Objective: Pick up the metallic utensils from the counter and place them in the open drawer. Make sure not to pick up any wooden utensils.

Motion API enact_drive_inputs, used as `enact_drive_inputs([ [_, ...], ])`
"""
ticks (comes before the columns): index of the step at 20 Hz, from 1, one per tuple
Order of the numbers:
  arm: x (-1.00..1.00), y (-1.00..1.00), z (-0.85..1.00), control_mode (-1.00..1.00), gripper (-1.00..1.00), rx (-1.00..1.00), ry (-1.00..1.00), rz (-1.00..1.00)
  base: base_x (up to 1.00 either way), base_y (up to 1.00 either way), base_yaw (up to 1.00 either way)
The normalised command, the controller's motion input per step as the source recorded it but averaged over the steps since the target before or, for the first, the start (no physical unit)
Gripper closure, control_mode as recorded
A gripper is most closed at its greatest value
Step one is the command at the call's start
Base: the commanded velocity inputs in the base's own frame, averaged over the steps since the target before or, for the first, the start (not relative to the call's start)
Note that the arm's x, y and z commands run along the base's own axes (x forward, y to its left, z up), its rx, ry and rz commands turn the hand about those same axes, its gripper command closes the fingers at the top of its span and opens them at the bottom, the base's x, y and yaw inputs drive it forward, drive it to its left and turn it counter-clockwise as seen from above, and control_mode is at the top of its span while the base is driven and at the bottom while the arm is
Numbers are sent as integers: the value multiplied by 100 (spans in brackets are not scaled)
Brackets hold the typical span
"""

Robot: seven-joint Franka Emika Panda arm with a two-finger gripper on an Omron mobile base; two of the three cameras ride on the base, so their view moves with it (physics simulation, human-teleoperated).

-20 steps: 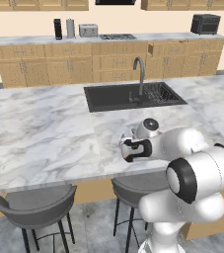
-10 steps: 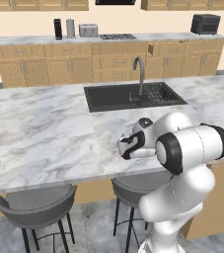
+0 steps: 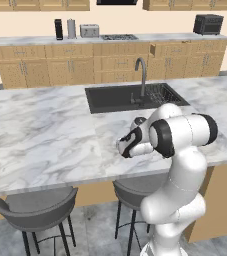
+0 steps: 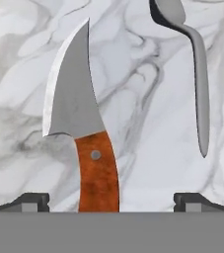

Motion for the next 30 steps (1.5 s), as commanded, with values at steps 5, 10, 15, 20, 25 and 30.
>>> enact_drive_inputs([
  [5,36,7,-36,-100,-100,0,6,-5,0,0,0],
  [10,12,6,-61,-100,100,0,1,-6,0,0,0],
  [15,0,0,-35,-100,100,0,0,-5,0,0,0],
  [20,-4,-5,3,-100,100,0,0,1,0,0,0],
  [25,-44,-48,74,-100,100,0,-1,6,0,0,0],
  [30,-75,-63,100,-100,100,-1,0,2,0,0,0],
])
